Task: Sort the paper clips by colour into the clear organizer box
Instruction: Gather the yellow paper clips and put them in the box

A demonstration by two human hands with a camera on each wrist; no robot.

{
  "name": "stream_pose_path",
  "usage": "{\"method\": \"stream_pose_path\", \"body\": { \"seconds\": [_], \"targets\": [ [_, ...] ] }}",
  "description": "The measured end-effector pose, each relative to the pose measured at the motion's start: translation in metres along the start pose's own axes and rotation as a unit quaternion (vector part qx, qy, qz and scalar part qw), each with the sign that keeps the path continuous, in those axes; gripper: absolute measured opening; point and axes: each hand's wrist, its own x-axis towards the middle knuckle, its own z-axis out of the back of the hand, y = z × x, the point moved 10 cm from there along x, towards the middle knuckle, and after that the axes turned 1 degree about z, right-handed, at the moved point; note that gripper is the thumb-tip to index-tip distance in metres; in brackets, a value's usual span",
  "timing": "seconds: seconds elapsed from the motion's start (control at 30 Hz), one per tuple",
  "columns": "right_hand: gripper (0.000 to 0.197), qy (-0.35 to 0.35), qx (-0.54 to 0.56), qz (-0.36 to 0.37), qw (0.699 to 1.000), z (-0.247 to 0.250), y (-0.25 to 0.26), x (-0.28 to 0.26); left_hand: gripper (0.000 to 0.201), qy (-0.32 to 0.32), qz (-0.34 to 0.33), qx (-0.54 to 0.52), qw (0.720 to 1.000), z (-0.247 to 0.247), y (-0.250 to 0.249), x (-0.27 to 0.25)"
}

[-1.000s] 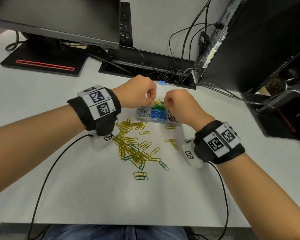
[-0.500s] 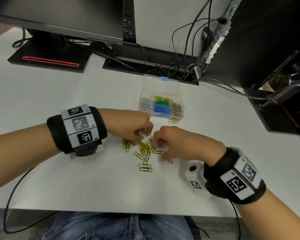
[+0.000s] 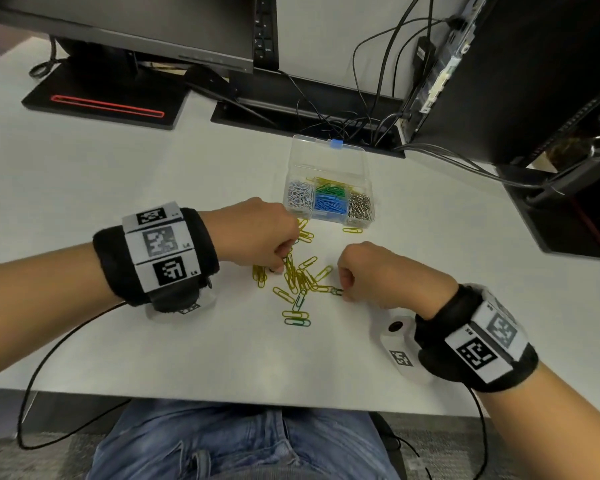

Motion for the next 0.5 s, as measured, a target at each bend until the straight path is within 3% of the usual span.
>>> {"method": "stream_pose_path", "body": {
  "seconds": [0.07,0.23,0.4,0.5],
  "targets": [
    [0.007,0.002,-0.001,0.011,1.0,0.0,0.001,0.002,0.026,0.003,0.005,-0.002,1.0,-0.004,-0.001,0.001],
    [0.033,-0.059,0.053,0.058,0.995,0.022,0.011,0.007,0.031,0.004,0.004,-0.03,1.0,-0.004,0.001,-0.001],
    [0.015,-0.146,0.154,0.115,0.97,0.059,0.028,0.018,0.015,-0.005,0.002,-0.091,0.996,0.005,0.013,-0.007],
    [0.021,-0.158,0.141,0.151,0.965,0.066,0.044,0.032,0.003,-0.042,0.016,-0.109,0.993,0.022,0.026,-0.01]
  ]
}}
